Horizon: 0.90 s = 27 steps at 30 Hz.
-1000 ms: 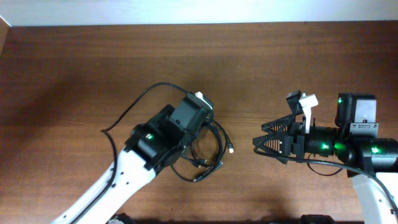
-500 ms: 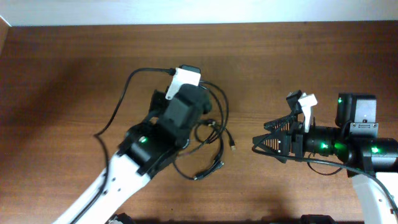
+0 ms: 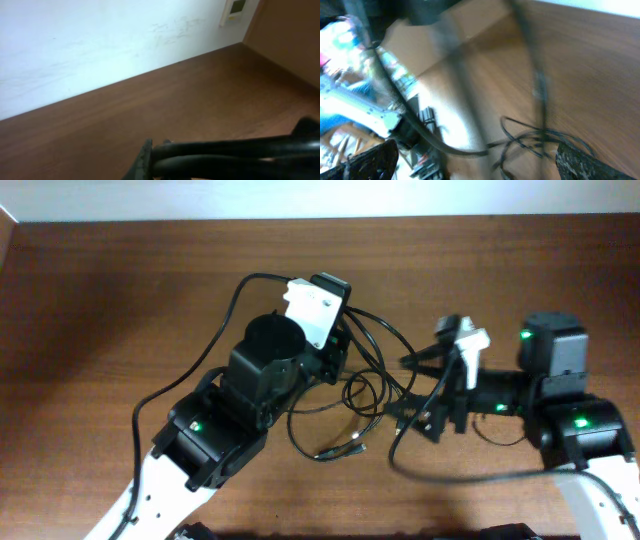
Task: Untangle cables
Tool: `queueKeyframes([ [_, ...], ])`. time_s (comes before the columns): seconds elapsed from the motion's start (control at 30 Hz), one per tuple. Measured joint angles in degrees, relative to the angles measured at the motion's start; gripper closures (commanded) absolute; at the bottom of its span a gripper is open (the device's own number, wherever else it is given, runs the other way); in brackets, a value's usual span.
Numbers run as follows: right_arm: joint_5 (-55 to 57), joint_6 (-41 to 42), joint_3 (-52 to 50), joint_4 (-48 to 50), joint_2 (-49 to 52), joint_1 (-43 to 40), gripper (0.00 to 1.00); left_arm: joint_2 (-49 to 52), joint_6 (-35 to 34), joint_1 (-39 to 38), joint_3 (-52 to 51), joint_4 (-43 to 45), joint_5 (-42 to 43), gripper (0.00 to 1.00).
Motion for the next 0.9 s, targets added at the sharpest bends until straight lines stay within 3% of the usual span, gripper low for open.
queueKeyframes([
  [0.1, -1.2, -0.5, 0.0, 4.6, 0.0, 8.8, 0.01, 1.7, 0.8, -0.1, 0.0, 0.2, -1.7, 1.00],
  [0.3, -1.4, -0.9, 0.0, 7.3, 0.0, 18.0, 0.01, 3.1, 2.0, 0.6, 0.0, 0.3, -9.2, 1.00],
  [0.47, -5.0, -1.6, 0.0, 9.4, 0.0, 20.0, 0.01, 3.4, 2.0, 8.0, 0.0, -0.2, -17.2, 1.00],
  [0.67, -6.3, -1.7, 0.0, 9.8, 0.0, 20.0, 0.01, 6.6, 1.3, 17.3, 0.2, -9.6, -20.3, 1.00],
  [0.83, 4.0, 5.1, 0.0, 9.6, 0.0, 20.1, 0.01, 6.7, 1.3, 18.4, 0.2, -12.3, -20.5, 1.00],
  [0.87, 7.5, 7.3, 0.0, 8.9, 0.0, 20.2, 0.01, 6.7, 1.3, 18.8, 0.2, -12.4, -20.5, 0.97],
  [0.9, 10.3, 8.9, 0.0, 8.1, 0.0, 20.2, 0.01, 6.7, 1.3, 19.2, 0.2, -12.6, -20.5, 0.82],
])
